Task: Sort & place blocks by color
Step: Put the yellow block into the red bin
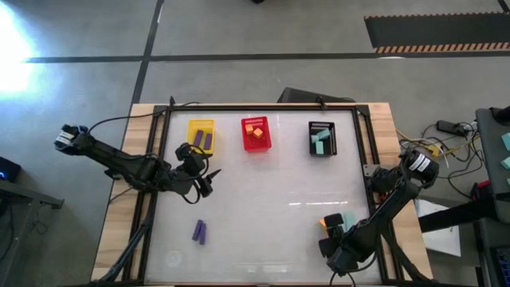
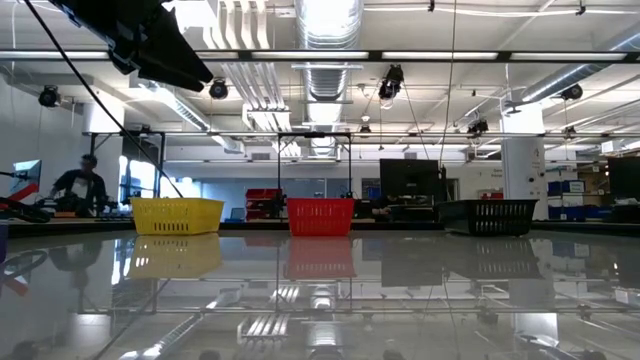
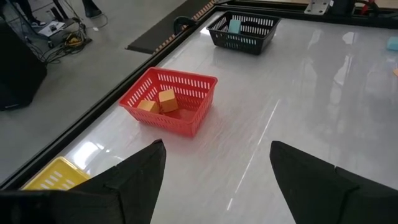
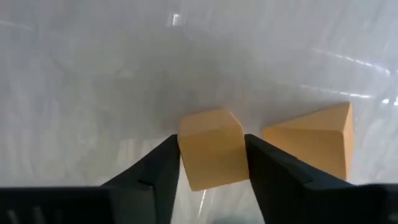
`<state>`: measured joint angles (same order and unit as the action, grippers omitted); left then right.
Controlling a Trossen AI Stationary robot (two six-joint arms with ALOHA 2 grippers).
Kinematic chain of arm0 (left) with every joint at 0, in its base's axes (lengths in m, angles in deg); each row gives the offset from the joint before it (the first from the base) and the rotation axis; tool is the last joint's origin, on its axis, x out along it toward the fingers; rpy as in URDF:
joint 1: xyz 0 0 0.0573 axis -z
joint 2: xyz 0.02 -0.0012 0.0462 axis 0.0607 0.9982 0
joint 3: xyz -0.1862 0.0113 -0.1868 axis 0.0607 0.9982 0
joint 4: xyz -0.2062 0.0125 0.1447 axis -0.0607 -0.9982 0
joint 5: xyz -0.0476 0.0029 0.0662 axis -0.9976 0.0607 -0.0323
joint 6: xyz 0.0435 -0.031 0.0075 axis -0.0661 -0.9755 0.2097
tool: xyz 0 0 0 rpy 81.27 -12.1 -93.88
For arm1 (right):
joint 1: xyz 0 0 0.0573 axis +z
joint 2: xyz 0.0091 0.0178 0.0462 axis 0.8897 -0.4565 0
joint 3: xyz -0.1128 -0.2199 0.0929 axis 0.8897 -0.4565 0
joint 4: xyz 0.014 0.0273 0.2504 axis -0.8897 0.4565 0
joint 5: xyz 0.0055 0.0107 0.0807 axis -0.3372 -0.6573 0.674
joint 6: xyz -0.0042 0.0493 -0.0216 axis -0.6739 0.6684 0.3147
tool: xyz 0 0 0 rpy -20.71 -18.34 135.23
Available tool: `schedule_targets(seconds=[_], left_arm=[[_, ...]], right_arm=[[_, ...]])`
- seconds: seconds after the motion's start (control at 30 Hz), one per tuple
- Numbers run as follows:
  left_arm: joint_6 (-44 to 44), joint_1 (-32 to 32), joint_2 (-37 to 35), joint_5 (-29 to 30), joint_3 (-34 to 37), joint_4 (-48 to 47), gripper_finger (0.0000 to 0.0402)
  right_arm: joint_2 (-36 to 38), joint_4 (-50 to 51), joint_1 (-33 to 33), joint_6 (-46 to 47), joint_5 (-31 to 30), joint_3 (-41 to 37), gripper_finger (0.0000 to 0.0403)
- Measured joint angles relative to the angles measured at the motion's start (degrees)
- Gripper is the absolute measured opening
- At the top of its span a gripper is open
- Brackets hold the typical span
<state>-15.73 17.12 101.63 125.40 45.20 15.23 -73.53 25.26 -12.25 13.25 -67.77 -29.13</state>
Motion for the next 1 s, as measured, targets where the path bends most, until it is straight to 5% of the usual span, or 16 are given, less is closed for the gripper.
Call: schedule_targets(seconds=[0.13, 0.33, 0.6, 1.0], left_arm=[[0.02, -0.02, 0.0, 0.09, 0.0, 0.04, 0.0272], [0.04, 0.0, 0.13, 0.15, 0.09, 0.17, 0.0272], [0.24, -0.01, 0.26, 0.59, 0.09, 1.23, 0.0272], [0.26, 0.0, 0.28, 0.87, 0.11, 1.2, 0.0272]], right_arm=[[0.53, -0.06, 0.0, 0.08, 0.04, 0.12, 0.0121], [0.59, 0.14, -0.19, 0.24, -1.41, 3.67, 0.012], [0.69, 2.43, -5.56, 5.87, -21.6, 12.76, 0.0121], [0.36, -5.71, -26.67, -23.83, -24.47, 13.77, 0.0121]])
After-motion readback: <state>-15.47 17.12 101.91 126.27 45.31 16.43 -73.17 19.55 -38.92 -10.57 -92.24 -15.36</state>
